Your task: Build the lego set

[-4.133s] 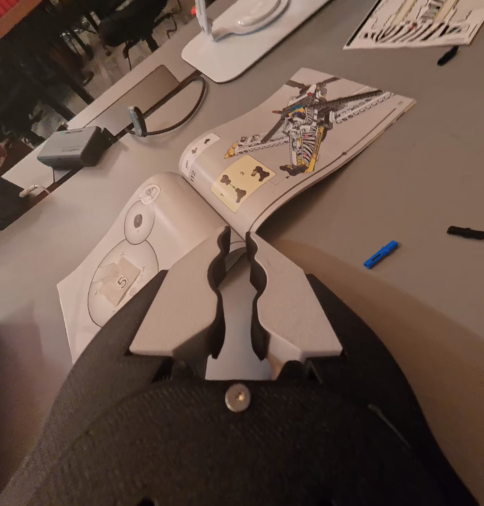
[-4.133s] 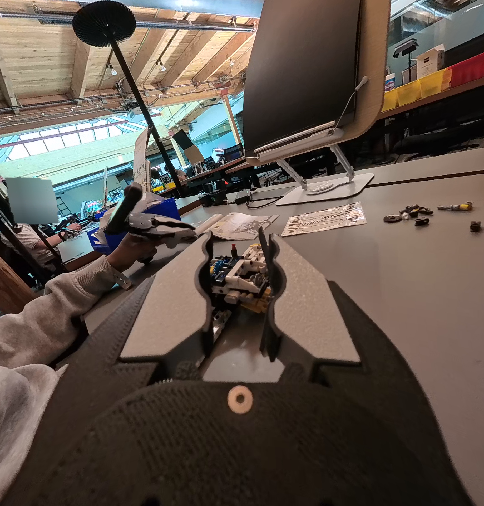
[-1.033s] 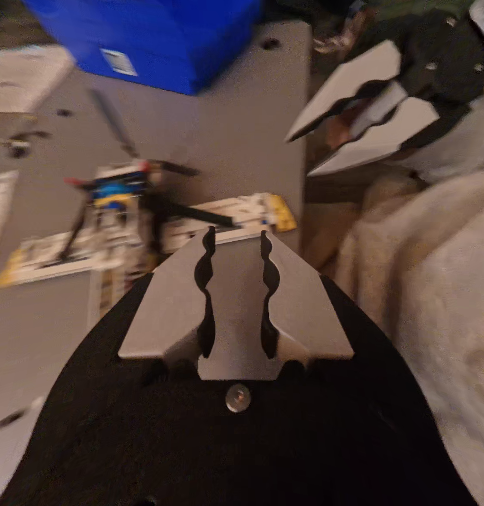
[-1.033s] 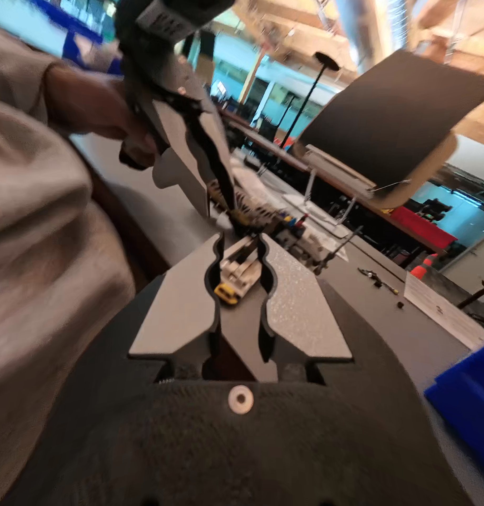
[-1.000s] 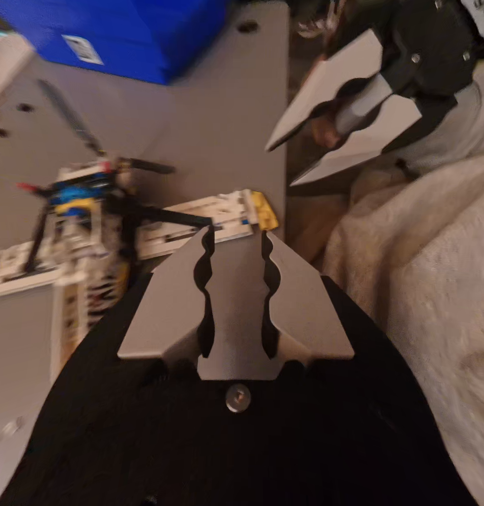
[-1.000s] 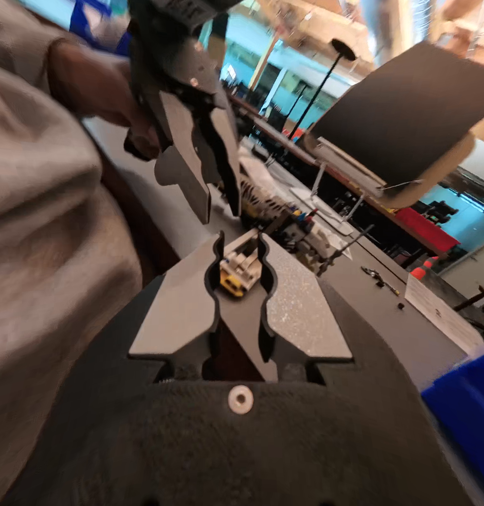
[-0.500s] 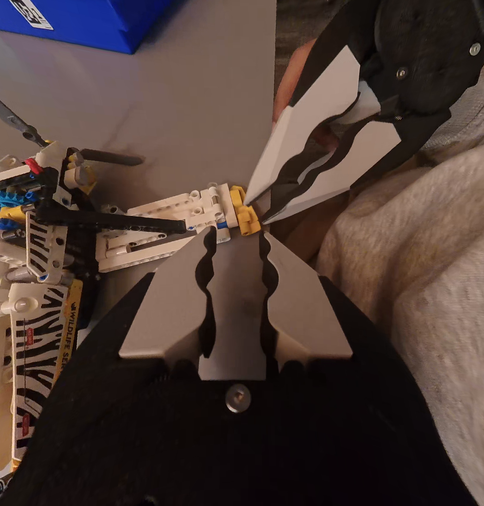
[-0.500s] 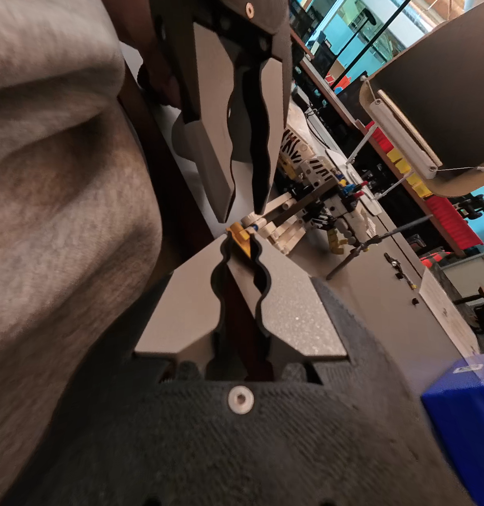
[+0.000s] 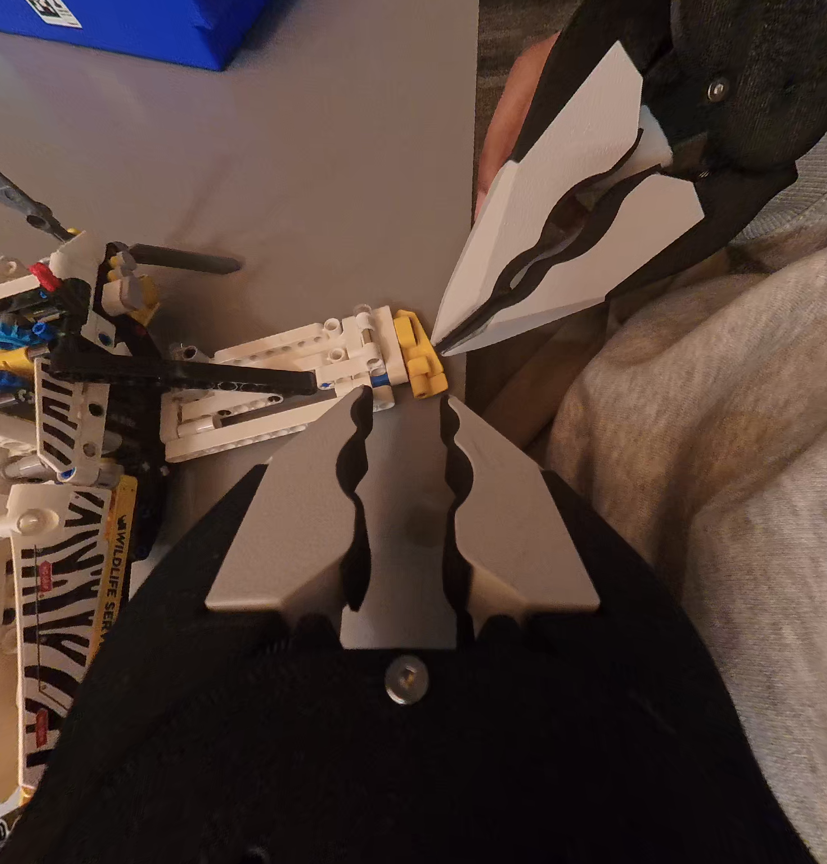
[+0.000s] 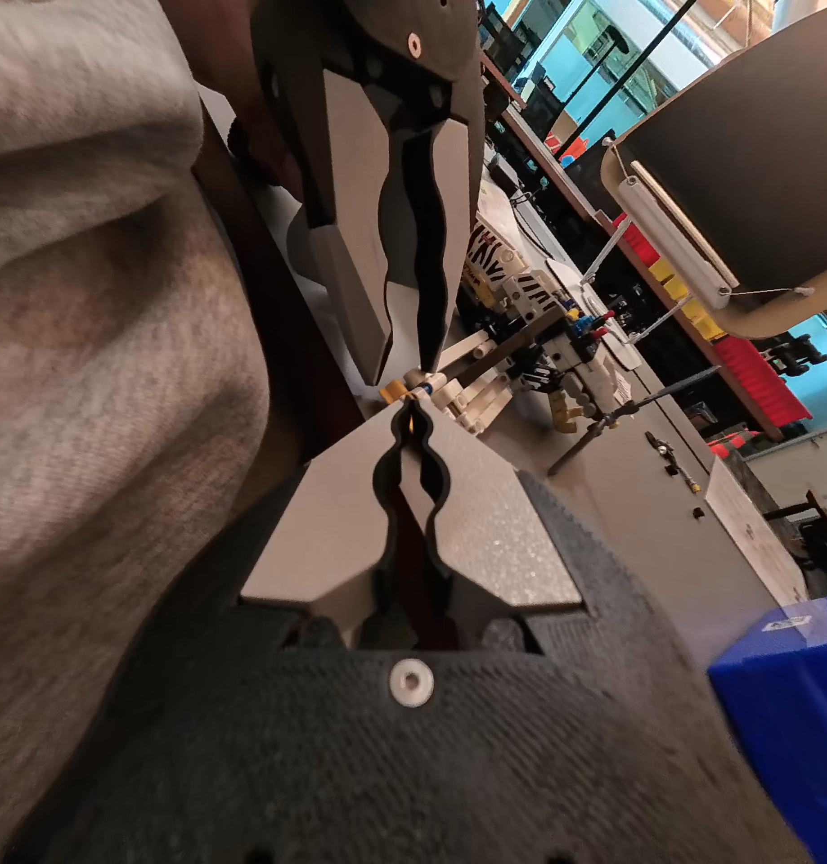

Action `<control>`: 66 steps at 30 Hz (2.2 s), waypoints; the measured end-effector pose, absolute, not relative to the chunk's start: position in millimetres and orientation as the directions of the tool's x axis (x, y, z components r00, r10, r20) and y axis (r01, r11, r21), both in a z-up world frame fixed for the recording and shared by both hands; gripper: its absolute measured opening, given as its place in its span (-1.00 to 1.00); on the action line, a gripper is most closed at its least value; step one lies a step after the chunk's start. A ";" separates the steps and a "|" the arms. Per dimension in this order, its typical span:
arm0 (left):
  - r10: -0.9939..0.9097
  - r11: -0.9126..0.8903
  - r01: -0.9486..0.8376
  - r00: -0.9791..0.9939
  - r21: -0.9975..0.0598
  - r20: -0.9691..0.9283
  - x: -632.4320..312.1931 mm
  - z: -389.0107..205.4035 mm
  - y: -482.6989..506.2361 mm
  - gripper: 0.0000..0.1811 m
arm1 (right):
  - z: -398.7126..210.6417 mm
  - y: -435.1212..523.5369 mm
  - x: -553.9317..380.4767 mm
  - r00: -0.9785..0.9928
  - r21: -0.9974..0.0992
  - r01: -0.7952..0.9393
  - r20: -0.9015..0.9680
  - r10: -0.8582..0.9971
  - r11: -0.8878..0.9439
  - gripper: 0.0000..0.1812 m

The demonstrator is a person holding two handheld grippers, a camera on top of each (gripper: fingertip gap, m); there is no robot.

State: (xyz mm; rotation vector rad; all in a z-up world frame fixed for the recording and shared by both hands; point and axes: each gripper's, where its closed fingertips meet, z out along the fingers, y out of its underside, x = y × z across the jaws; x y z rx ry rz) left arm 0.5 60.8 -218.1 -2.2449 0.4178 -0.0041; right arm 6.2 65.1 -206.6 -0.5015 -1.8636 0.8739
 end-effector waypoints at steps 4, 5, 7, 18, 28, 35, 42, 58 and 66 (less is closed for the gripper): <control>-0.296 -0.604 -0.295 0.946 -0.740 -0.136 -0.3 -218.9 60.8 -0.71 | -213.2 65.4 4.0 -0.445 -0.742 -0.008 0.603 0.662 0.670 -1.00; -0.294 -0.607 -0.296 0.946 -0.737 -0.138 -0.7 -219.6 60.9 -0.71 | -214.5 65.3 3.5 -0.446 -0.740 -0.004 0.603 0.661 0.673 -1.00; -0.294 -0.614 -0.303 0.945 -0.729 -0.145 -1.0 -221.3 60.9 -0.71 | -215.6 65.2 3.0 -0.448 -0.739 0.001 0.602 0.661 0.674 -1.00; -0.285 -0.618 -0.299 0.947 -0.727 -0.147 -2.6 -221.5 61.1 -0.75 | -216.6 66.0 2.2 -0.468 -0.770 0.020 0.557 0.686 0.638 -1.00; -0.285 -0.618 -0.298 0.947 -0.727 -0.146 -2.6 -221.6 61.1 -0.74 | -217.2 66.5 0.7 -0.477 -0.765 0.053 0.545 0.689 0.641 -1.00; -0.285 -0.619 -0.296 0.948 -0.728 -0.143 -2.4 -221.7 61.3 -0.74 | -216.8 66.8 0.5 -0.478 -0.774 0.048 0.537 0.695 0.631 -1.00; -0.285 -0.619 -0.296 0.948 -0.728 -0.142 -2.2 -221.7 61.5 -0.74 | -216.4 67.0 0.3 -0.477 -0.774 0.040 0.541 0.692 0.632 -1.00; -0.287 -0.620 -0.284 0.950 -0.732 -0.125 -1.7 -221.6 61.7 -0.73 | -185.8 95.7 2.5 -0.466 -0.976 0.004 0.192 0.864 0.219 -1.00; -0.286 -0.622 -0.273 0.952 -0.734 -0.112 -1.9 -221.6 62.0 -0.72 | -175.0 103.1 -7.1 -0.361 -0.995 0.089 0.014 0.932 0.049 -0.87</control>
